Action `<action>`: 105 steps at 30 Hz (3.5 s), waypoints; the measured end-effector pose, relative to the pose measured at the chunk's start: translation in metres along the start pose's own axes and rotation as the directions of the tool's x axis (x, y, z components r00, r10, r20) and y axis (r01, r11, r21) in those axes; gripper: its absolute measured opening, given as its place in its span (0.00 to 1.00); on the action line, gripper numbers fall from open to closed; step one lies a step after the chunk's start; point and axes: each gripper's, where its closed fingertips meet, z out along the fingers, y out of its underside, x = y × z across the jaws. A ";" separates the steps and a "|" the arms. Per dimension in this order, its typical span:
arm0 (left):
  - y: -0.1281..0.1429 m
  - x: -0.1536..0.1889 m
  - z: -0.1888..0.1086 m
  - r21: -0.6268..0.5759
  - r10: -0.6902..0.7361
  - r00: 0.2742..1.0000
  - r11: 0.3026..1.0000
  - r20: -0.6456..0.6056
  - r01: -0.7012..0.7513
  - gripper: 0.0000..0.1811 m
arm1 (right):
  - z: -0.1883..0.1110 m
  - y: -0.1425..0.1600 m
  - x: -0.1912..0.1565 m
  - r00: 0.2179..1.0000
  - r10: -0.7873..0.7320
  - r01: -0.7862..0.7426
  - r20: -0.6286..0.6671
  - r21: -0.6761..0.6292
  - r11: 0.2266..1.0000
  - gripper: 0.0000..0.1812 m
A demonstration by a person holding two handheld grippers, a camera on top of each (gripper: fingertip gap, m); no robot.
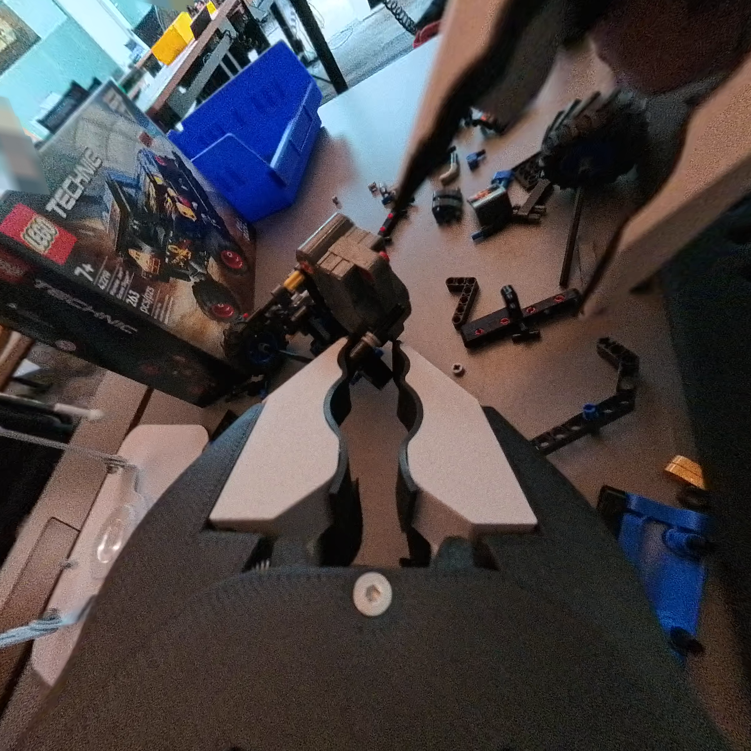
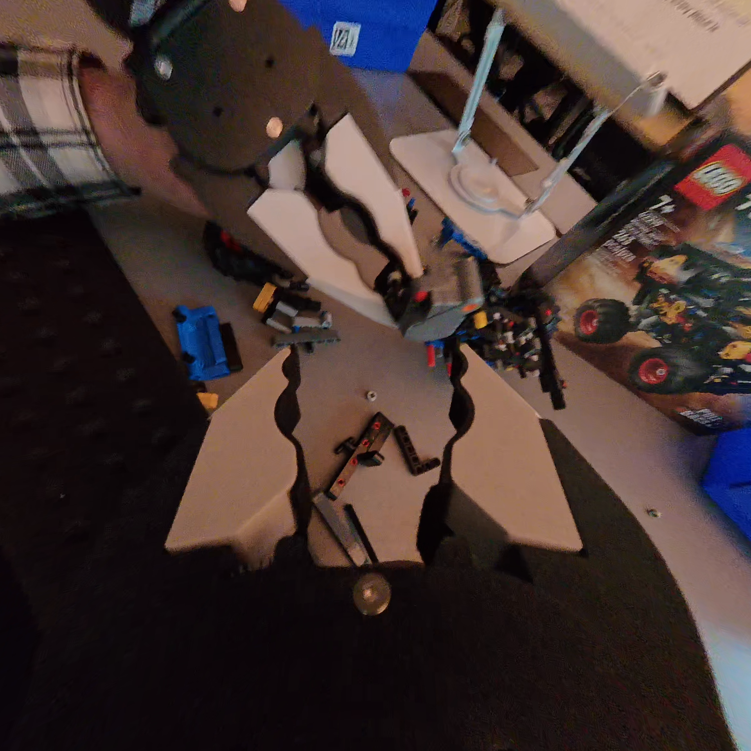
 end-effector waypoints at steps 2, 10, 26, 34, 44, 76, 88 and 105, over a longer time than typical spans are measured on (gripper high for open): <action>0.000 0.006 0.005 -0.031 0.099 0.995 0.995 0.017 -0.099 0.08 | -0.011 -0.018 0.015 1.000 0.007 -0.003 -0.029 0.106 0.994 0.43; 0.002 0.029 0.024 -0.103 0.292 0.956 0.951 0.000 -0.291 0.08 | 0.025 0.020 0.023 0.999 -0.045 0.047 0.021 -0.120 0.992 0.26; -0.004 0.006 0.014 0.047 -0.249 0.960 0.965 -0.128 0.256 0.02 | 0.017 0.039 0.019 0.978 -0.195 0.185 -0.070 -0.132 0.974 0.23; 0.002 0.001 0.012 0.033 -0.280 0.946 0.957 -0.165 0.289 0.03 | 0.010 0.039 0.019 0.979 -0.198 0.192 -0.056 -0.109 0.975 0.23; 0.006 0.025 0.025 -0.080 0.202 0.979 0.976 -0.017 -0.203 0.03 | 0.015 0.037 0.027 1.000 0.009 -0.006 0.021 -0.127 0.992 0.23; 0.036 -0.011 0.009 -0.233 -0.511 0.841 0.852 -0.175 0.469 0.16 | 0.023 0.045 0.025 0.976 -0.206 0.190 -0.074 -0.184 0.964 0.21; 0.028 0.016 0.048 -0.298 -0.461 0.860 0.871 -0.218 0.391 0.03 | 0.017 0.051 -0.009 0.958 -0.249 0.271 0.139 -0.179 0.946 0.22; 0.001 0.009 0.059 -0.165 -0.183 0.980 0.972 -0.077 0.169 0.03 | 0.043 0.064 0.051 0.994 0.010 0.014 0.106 -0.228 0.974 0.00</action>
